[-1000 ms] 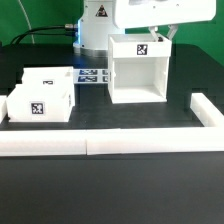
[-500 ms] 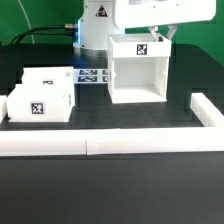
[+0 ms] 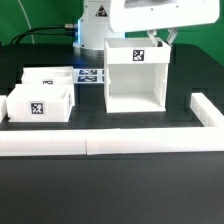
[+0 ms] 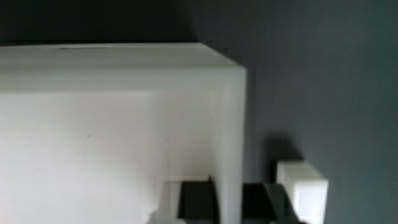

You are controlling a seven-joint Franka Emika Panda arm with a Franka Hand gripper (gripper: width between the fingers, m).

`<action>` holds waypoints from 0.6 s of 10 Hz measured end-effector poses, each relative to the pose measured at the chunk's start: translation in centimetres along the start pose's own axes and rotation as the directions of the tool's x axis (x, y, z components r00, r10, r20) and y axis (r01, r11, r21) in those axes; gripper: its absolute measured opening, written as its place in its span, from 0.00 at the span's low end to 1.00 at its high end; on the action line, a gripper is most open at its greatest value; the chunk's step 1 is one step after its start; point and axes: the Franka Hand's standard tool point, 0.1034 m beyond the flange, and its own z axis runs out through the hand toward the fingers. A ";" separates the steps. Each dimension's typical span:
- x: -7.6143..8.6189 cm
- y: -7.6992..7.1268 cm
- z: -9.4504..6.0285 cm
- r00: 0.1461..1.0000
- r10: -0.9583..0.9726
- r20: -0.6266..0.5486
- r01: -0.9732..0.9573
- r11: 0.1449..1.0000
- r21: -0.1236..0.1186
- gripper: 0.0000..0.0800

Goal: Assemble drawer

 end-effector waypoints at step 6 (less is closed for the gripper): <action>7.9 0.6 -0.4 0.997 0.036 -0.070 -0.035 0.999 0.019 0.05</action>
Offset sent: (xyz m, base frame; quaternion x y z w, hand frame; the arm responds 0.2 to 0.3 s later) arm 0.0582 -0.0072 -0.0180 -0.0074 0.0082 0.0003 0.9999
